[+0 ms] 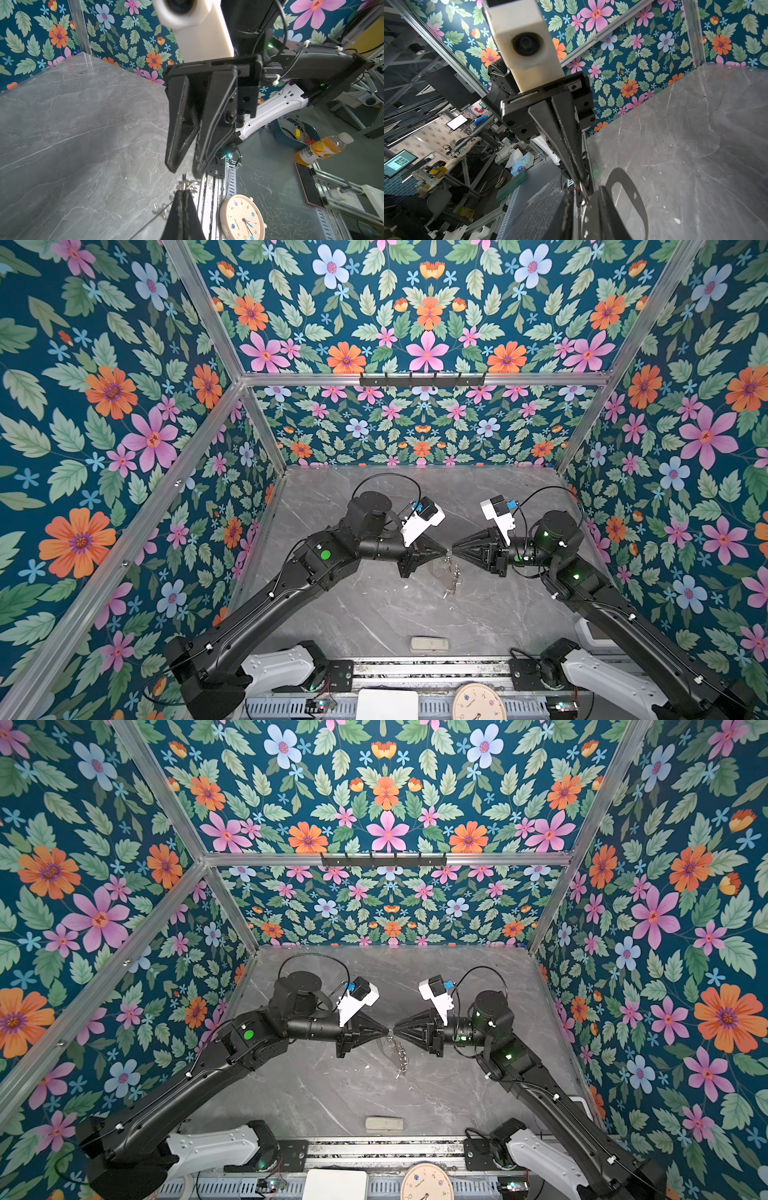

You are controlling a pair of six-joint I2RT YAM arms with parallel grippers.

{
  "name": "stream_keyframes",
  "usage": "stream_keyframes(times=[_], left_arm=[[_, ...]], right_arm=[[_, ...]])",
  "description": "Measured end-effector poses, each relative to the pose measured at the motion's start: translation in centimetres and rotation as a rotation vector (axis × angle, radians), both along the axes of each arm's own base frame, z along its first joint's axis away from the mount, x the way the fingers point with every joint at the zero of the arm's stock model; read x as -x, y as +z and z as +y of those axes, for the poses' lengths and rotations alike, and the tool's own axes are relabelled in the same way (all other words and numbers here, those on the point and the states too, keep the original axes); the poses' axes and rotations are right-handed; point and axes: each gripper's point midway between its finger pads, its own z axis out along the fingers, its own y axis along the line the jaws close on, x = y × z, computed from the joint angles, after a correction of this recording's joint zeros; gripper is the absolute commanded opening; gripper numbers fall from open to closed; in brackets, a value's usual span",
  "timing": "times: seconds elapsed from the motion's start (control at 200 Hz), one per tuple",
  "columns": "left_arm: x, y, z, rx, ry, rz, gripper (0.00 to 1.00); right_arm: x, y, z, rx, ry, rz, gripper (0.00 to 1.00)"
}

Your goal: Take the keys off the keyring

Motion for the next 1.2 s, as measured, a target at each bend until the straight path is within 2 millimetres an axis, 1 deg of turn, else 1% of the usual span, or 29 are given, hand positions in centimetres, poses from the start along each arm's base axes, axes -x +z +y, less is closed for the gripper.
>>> stream_keyframes(times=[0.15, 0.335, 0.405, 0.6, 0.68, 0.73, 0.785, 0.805, 0.88, 0.93, 1.025, 1.075, 1.2], left_arm=[[0.1, 0.1, 0.1, 0.003, -0.001, -0.002, 0.0], [0.1, 0.0, 0.1, 0.001, -0.001, -0.001, 0.0], [0.1, -0.1, 0.1, 0.002, -0.002, 0.0, 0.0], [0.0, 0.0, 0.3, 0.002, 0.011, -0.007, 0.0], [-0.2, 0.1, 0.3, 0.004, 0.022, -0.014, 0.0], [-0.4, 0.3, 0.4, 0.011, 0.039, -0.012, 0.1], [-0.5, 0.5, 0.4, 0.023, 0.049, -0.02, 0.17], [-0.6, 0.7, 0.5, 0.028, 0.054, -0.025, 0.21], [-1.3, 1.5, 0.9, 0.058, 0.115, -0.045, 0.38], [-1.8, 2.0, 1.3, 0.082, 0.158, -0.06, 0.45], [-2.6, 2.4, 2.2, 0.121, 0.243, -0.076, 0.5], [-2.9, 2.4, 2.7, 0.14, 0.284, -0.076, 0.52], [-4.1, 1.8, 3.5, 0.171, 0.378, -0.07, 0.53]], right_arm=[[0.2, -0.3, 0.4, 0.011, 0.014, 0.001, 0.21], [0.5, -0.2, 0.7, 0.014, 0.027, -0.006, 0.13], [0.5, -0.2, 0.8, 0.016, 0.028, -0.009, 0.12], [0.6, -0.2, 1.1, 0.02, 0.029, -0.021, 0.0], [0.5, -0.1, 1.1, 0.02, 0.019, -0.026, 0.0], [0.4, 0.0, 1.1, 0.018, 0.007, -0.031, 0.0], [0.3, 0.2, 1.0, 0.013, -0.006, -0.039, 0.0], [0.2, 0.3, 1.0, 0.013, -0.014, -0.041, 0.0], [-0.2, 0.3, 0.8, 0.014, -0.047, -0.04, 0.0], [-0.6, 0.3, 0.7, 0.015, -0.081, -0.04, 0.0], [-0.5, 0.5, 0.9, 0.013, -0.11, -0.049, 0.0], [-0.5, 0.6, 0.9, 0.008, -0.131, -0.062, 0.0], [-1.6, 0.4, 0.7, -0.005, -0.206, -0.084, 0.0]])
